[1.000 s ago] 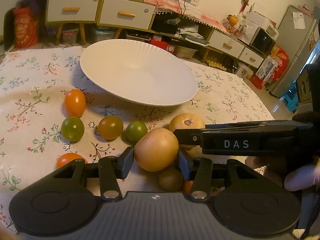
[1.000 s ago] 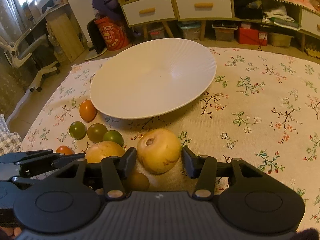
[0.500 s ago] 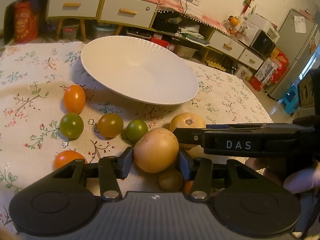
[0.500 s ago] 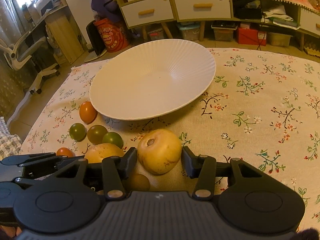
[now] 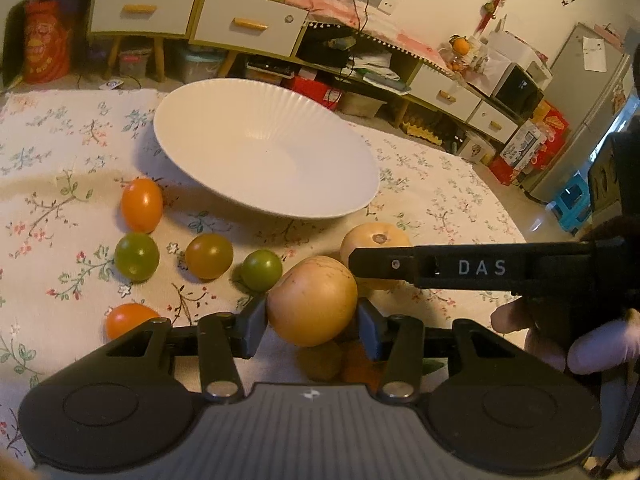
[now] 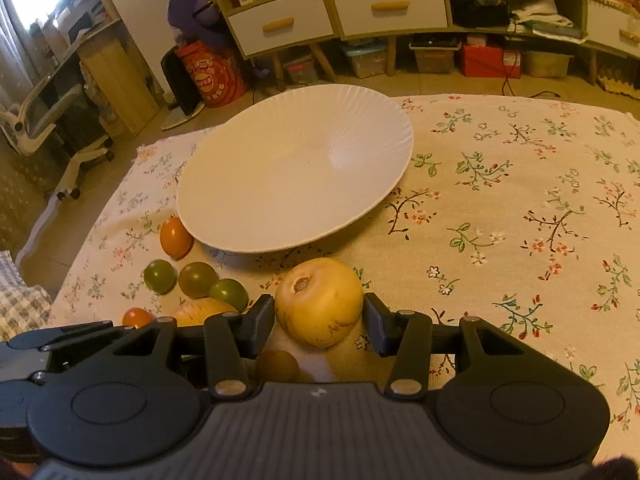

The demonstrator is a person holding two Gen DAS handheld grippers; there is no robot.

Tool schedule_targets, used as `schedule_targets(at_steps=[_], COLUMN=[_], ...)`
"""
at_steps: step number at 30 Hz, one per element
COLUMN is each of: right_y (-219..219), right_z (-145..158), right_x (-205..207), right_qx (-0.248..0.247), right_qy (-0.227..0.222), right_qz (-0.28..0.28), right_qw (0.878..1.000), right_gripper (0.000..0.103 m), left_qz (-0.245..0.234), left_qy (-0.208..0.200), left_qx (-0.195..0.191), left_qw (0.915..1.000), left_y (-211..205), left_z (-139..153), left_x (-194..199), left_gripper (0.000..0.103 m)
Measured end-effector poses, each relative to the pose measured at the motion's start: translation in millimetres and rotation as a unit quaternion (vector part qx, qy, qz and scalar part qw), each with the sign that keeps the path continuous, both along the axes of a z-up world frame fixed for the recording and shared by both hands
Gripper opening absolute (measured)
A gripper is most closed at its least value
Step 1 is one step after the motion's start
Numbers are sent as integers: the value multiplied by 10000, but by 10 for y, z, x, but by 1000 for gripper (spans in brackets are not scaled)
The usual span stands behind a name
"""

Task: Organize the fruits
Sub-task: 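Close the right tool on the pale pear while the left tool grasps the grapefruit, then carry both held fruits onto the white plate and open both tools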

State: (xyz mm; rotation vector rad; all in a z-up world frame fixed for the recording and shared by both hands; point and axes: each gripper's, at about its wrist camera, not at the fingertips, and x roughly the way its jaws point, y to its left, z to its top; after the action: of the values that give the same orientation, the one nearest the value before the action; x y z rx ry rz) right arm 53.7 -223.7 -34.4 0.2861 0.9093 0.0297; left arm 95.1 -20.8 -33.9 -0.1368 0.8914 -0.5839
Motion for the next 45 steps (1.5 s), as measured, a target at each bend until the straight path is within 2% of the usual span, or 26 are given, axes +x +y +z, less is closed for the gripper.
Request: schedule_targets(at_steps=[11,18,23,28,38,45], right_y=[-40,-172,-285,-377,-384,-375], right_z=[227,290,308,201,114,68], right_x=[-34,54,172,381,637,787], right_qx=[182,325,602,739,331,324], right_qy=[-258,-443,-622,-588,-616,-595], right_qz=[-17,-305,-384,-587,-496,-415], right_qw=[9995,9980,9955,9938,9963,9968], right_gripper=[44,44,45,45,45,44], left_qz=[24,321,461,625,760,668], left_qy=[-276,-483,-686,-687,-709,-836], left_qx=[-105,-87,151,322,851,1120], left_qw=[9996,9983,9965,9952,9909,9879], left_y=[8,23,-45,-138,-347,-441], left_z=[131,209,257,218,64,-2], left_x=[-9,45,161,341,664,786], left_gripper=[32,32,32,32,32,32])
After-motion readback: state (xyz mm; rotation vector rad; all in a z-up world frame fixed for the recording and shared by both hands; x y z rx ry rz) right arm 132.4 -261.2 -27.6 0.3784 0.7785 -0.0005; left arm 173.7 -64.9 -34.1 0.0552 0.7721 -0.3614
